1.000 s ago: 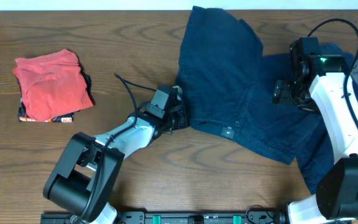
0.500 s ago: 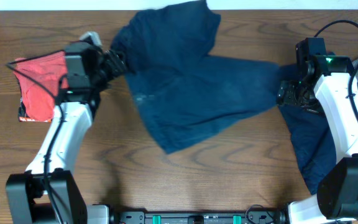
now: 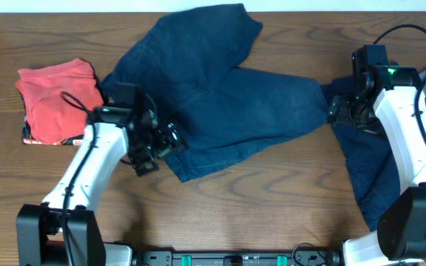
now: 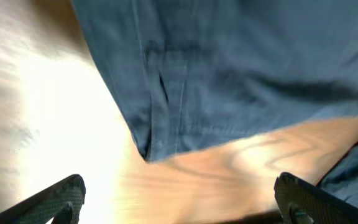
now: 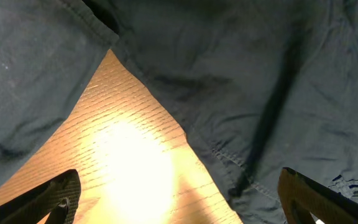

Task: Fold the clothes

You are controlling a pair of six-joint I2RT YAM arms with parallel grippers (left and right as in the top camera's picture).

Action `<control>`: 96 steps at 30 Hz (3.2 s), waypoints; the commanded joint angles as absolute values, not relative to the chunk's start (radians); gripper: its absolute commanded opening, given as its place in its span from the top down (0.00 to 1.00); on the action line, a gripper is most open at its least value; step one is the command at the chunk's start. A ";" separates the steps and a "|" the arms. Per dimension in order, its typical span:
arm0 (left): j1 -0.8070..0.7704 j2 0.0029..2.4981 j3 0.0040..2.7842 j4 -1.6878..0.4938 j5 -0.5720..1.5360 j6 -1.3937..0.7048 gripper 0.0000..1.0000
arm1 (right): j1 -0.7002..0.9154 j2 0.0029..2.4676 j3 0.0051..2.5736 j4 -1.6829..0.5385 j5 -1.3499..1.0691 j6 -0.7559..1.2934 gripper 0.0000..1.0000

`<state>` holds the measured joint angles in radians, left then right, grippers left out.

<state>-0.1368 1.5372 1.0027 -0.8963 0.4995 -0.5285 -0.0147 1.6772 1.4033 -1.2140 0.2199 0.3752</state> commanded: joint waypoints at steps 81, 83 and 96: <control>-0.177 0.706 0.892 -1.243 0.340 -0.484 0.94 | -0.149 1.041 1.160 -1.290 -0.220 0.298 0.99; -0.180 0.642 0.913 -1.244 0.339 -0.484 0.94 | -0.149 0.995 1.179 -1.298 -0.213 0.297 0.99; -0.180 0.644 0.920 -1.111 0.004 -0.766 0.94 | -0.079 1.077 1.243 -0.908 -0.221 0.218 0.99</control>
